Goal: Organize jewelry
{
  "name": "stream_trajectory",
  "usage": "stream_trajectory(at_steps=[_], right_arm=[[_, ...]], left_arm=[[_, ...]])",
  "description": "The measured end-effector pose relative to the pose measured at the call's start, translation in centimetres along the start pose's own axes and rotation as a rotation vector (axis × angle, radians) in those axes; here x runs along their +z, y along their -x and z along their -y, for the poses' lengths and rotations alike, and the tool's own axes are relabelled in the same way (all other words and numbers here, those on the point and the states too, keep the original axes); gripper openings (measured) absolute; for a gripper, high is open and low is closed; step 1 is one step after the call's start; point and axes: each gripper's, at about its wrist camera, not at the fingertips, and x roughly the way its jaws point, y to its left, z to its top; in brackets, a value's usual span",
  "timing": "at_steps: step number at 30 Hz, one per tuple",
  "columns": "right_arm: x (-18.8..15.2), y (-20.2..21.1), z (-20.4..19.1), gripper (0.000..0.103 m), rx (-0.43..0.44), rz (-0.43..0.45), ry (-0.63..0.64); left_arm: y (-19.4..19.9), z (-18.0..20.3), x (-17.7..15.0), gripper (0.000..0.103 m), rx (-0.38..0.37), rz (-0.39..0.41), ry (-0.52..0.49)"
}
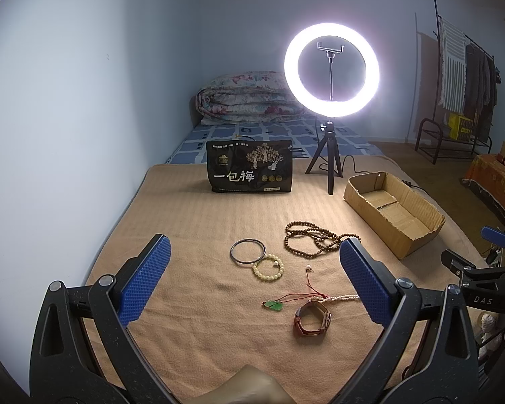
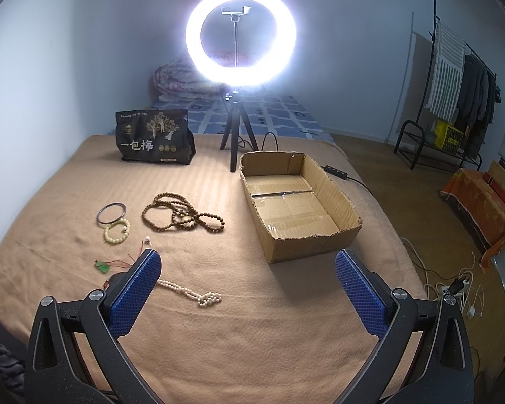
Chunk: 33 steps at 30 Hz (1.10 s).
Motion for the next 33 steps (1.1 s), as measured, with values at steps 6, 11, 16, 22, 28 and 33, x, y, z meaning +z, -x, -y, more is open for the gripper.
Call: stream_trajectory(at_steps=[6, 11, 16, 22, 28, 33], right_arm=[[-0.2, 0.0, -0.1, 0.102, 0.001, -0.004, 0.002], [-0.3, -0.1, -0.1, 0.103, 0.000, -0.007, 0.002], [-0.3, -0.6, 0.1, 0.103, 0.002, -0.025, -0.005], [-0.2, -1.5, 0.0, 0.102, 0.022, -0.041, 0.014], [-0.5, -3.2, -0.4, 0.102, 0.076, -0.081, 0.077], [-0.3, -5.1, -0.7, 0.102, 0.155, -0.130, 0.123]], left_arm=[[0.1, 0.0, 0.1, 0.102, 0.001, -0.003, 0.000], [-0.3, -0.1, 0.0, 0.102, 0.008, -0.011, 0.001], [-1.4, -1.1, -0.2, 0.102, 0.030, -0.026, 0.027], [-3.3, -2.1, -0.7, 0.102, 0.045, -0.079, 0.035], [-5.6, -2.8, -1.1, 0.102, 0.013, -0.169, 0.052], [-6.9, -2.8, -1.6, 0.097, -0.013, -0.220, 0.050]])
